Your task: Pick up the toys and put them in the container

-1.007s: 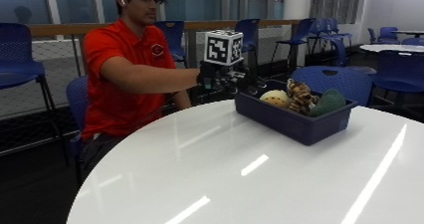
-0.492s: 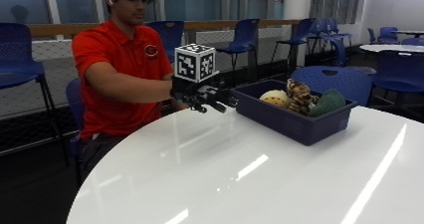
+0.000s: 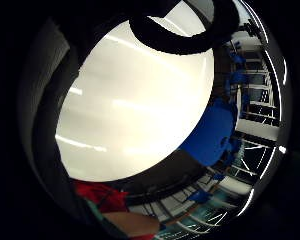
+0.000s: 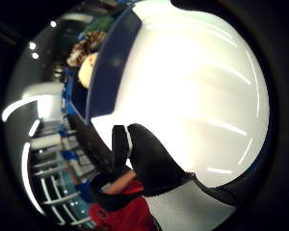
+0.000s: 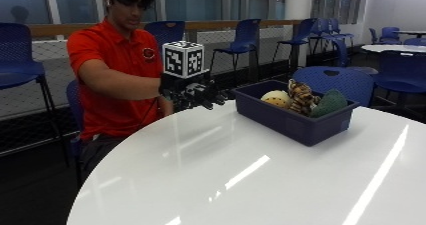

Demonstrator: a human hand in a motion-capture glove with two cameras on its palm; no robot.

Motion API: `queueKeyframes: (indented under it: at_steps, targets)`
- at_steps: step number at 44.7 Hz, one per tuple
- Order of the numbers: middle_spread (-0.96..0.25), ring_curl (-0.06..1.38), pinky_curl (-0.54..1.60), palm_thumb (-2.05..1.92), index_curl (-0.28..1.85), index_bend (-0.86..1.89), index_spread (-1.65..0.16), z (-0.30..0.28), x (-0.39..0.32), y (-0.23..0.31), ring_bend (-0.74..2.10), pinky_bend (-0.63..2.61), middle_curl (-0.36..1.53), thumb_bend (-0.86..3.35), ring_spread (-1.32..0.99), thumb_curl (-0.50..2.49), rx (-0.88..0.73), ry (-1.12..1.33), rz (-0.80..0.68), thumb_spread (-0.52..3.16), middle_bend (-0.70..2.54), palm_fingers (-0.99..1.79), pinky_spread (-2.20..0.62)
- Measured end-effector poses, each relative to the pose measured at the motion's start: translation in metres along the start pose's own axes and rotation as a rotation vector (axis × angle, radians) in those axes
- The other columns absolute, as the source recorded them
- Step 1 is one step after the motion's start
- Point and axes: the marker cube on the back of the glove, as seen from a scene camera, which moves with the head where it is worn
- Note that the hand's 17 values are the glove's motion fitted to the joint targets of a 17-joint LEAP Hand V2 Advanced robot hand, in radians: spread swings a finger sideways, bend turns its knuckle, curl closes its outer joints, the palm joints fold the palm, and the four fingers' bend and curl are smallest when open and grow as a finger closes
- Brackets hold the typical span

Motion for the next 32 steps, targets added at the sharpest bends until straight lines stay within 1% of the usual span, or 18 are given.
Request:
queueKeyframes:
  at_steps: [14, 26, 32]
  targets:
    - [-0.09, 0.33, 0.33, -0.08, 0.27, 0.15, -0.33, -0.007, 0.015, 0.021, 0.18, 0.62, 0.28, -0.07, -0.04, 0.19, -0.010, 0.051, 0.017, 1.06, 0.15, -0.13, 0.09]
    - [-0.09, 0.32, 0.34, -0.07, 0.27, 0.15, -0.33, -0.004, 0.021, 0.037, 0.18, 0.61, 0.28, -0.06, -0.04, 0.19, -0.016, -0.012, 0.023, 1.08, 0.16, -0.12, 0.09]
    - [-0.09, 0.32, 0.34, -0.06, 0.27, 0.15, -0.33, -0.001, 0.024, 0.039, 0.19, 0.61, 0.28, -0.05, -0.04, 0.19, -0.018, 0.006, 0.032, 1.09, 0.16, -0.12, 0.09]
